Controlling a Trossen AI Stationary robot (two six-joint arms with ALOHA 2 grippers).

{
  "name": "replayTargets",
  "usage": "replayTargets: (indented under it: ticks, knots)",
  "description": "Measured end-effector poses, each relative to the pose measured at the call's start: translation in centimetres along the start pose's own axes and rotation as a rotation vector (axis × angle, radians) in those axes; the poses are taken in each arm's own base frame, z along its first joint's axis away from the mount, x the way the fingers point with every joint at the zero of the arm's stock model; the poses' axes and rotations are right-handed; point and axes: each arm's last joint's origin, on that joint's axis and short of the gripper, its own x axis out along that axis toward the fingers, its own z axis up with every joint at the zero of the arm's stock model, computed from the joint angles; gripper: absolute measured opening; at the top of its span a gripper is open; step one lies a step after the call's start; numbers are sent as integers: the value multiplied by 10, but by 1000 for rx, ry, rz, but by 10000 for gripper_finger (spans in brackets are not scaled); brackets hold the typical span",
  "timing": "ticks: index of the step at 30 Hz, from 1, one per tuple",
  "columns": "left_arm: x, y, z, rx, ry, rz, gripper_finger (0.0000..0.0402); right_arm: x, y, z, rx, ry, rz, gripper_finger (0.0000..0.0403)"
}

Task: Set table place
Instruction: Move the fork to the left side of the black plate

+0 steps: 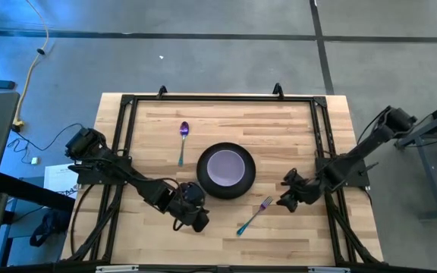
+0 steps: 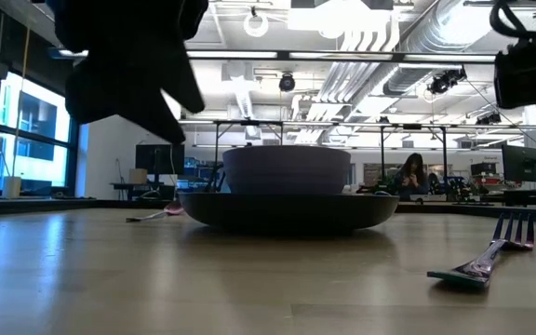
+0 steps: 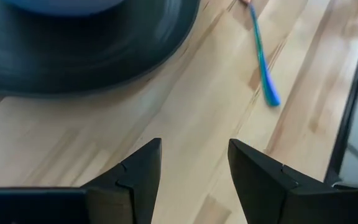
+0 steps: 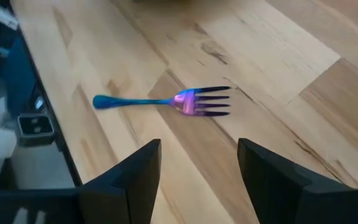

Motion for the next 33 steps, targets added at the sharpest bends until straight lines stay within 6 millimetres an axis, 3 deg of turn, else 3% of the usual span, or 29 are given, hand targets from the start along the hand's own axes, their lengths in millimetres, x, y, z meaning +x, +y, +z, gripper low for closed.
replayTargets:
  ticks: [18, 24, 33]
  knots:
    - [-14, 2, -18, 82, 90, 60, 175, 38, -2, -2, 150, -29, -66, 204]
    - [-24, 7, -25, 110, 105, 116, 175, 41, -4, 2, 160, -42, -75, 204]
    - [-25, 9, -26, 117, 114, 142, 175, 42, -4, 4, 160, -41, -74, 204]
